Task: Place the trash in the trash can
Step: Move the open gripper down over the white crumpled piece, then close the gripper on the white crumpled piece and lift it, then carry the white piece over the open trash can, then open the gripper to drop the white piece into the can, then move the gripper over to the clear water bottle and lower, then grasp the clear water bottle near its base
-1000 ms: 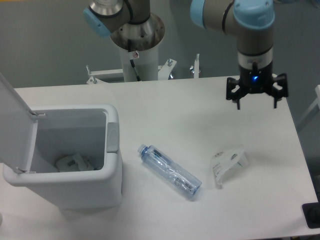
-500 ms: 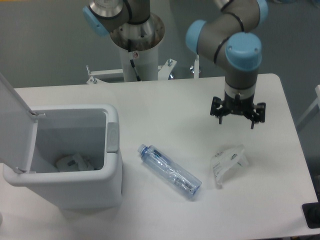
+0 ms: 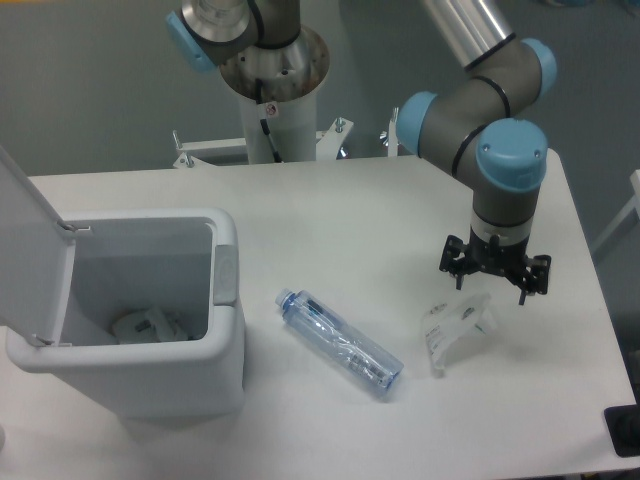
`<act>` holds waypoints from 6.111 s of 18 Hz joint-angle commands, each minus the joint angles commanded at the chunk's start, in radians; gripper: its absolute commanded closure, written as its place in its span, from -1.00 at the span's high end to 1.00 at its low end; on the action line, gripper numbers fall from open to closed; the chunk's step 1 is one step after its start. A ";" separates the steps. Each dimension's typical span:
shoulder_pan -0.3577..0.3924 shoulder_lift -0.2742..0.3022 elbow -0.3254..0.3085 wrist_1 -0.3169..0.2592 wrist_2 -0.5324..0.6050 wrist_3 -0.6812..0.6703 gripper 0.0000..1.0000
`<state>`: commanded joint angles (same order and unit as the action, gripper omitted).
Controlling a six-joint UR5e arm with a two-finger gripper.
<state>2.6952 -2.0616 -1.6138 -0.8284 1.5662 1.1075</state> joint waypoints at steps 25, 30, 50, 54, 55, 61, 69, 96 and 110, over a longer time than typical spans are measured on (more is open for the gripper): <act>0.006 0.142 -0.015 0.032 -0.159 -0.246 -1.00; 0.023 0.299 -0.005 0.035 -0.420 -0.647 -1.00; -0.546 0.449 0.002 0.035 -0.422 -1.055 -0.52; -0.540 0.459 0.015 0.037 -0.422 -1.061 0.63; -0.537 0.459 0.017 0.035 -0.420 -1.066 0.95; -0.484 0.483 -0.006 0.028 -0.413 -1.072 1.00; -0.065 0.451 -0.142 0.026 -0.372 -1.213 1.00; -0.242 -0.095 0.008 0.038 -0.114 -1.233 1.00; -0.242 -0.103 -0.002 0.038 -0.091 -1.241 0.33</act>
<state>2.4528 -2.1645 -1.6153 -0.7900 1.4757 -0.1335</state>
